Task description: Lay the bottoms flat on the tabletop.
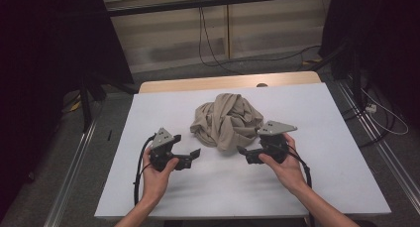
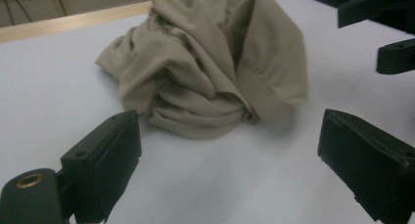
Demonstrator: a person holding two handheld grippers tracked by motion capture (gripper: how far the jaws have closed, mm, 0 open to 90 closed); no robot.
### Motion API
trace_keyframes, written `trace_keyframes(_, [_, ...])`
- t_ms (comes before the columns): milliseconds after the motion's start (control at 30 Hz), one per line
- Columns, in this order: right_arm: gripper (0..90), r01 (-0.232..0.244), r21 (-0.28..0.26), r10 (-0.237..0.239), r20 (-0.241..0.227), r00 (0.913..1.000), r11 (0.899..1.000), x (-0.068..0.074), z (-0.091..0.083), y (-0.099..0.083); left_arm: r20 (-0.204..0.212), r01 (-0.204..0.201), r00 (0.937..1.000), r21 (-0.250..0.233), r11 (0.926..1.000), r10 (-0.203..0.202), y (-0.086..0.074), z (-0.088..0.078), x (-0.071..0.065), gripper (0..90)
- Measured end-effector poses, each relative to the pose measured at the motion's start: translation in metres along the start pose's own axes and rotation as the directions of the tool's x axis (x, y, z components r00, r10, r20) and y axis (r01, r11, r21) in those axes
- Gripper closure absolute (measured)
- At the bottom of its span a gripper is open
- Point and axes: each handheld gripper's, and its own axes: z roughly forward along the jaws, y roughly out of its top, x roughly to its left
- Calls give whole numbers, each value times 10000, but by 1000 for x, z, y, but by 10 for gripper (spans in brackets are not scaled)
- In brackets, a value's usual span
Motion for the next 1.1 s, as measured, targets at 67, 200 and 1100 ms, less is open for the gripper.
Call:
trace_keyframes(67, [110, 45, 97, -45, 29, 10000, 9999, -3, 8, 10, 98, 27, 9999, -7, 10000, -27, 5, 6, 0, 114])
trace_keyframes(200, [126, 220, 175, -222, 104, 9997, 9996, -8, 23, 23, 234, -134, 9997, 493, 9987, 122, 15, 17, 1, 115])
trace_keyframes(1100, [867, 864, 838, -917, 616, 9939, 9927, -33, 52, 17, -431, -461, 9977, 1413, 9889, 527, 33, 95, 15, 153])
